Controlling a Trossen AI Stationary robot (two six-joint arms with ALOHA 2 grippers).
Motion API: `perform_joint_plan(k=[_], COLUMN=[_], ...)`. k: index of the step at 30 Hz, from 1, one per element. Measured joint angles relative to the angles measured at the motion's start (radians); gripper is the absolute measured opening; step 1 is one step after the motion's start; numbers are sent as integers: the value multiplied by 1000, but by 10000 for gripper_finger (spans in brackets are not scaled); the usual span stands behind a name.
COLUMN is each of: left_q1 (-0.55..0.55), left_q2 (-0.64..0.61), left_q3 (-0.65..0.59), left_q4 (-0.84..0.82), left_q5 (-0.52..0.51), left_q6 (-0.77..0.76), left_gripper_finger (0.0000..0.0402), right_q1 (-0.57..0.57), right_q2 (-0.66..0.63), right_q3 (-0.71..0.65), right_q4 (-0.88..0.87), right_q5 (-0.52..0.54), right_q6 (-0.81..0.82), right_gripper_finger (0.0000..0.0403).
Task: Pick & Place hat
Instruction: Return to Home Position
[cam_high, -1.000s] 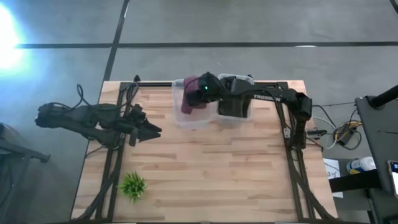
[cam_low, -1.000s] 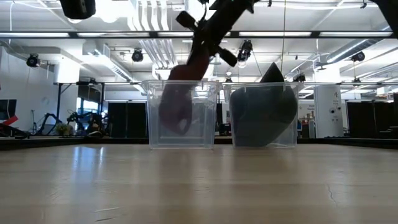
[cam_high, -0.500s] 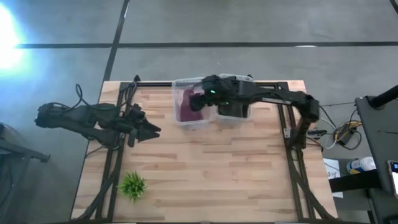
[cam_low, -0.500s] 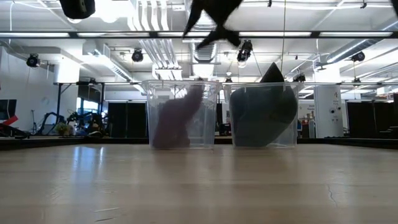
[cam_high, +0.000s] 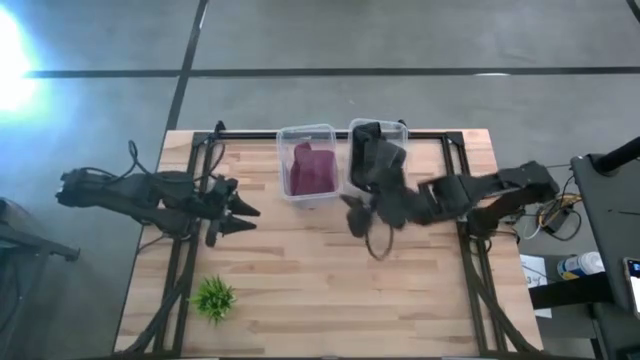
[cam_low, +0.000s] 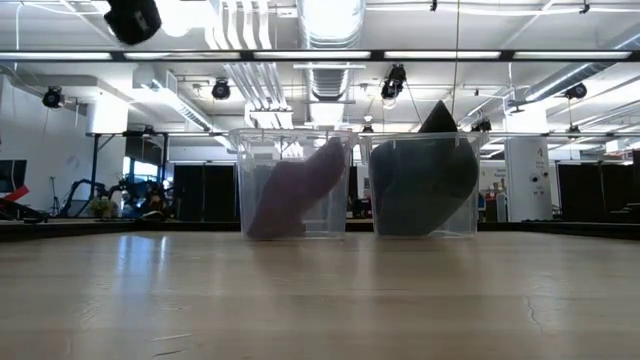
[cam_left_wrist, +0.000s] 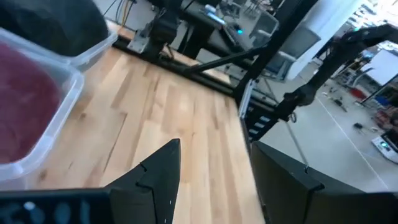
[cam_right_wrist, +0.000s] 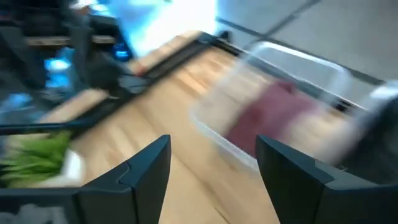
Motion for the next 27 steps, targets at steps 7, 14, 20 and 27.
perform_joint_plan(k=[7, 14, 20, 27], left_q1=[2, 1, 2, 5], left_q2=[-169, -320, -410, -524], left_q3=[-139, -201, -306, -408], left_q4=[19, -13, 95, 124], left_q5=[-113, -188, -50, -59], left_q6=[-19, -164, -78, -31], left_gripper_finger=[190, 190, 190, 190], right_q1=[133, 206, 191, 130], right_q2=[-104, -185, -294, -379], right_q3=[-128, -254, -547, -867], right_q4=[-418, -221, 526, 1143], right_q5=[7, 42, -11, -235], right_q6=[409, 479, 56, -179], right_gripper_finger=[234, 236, 237, 237])
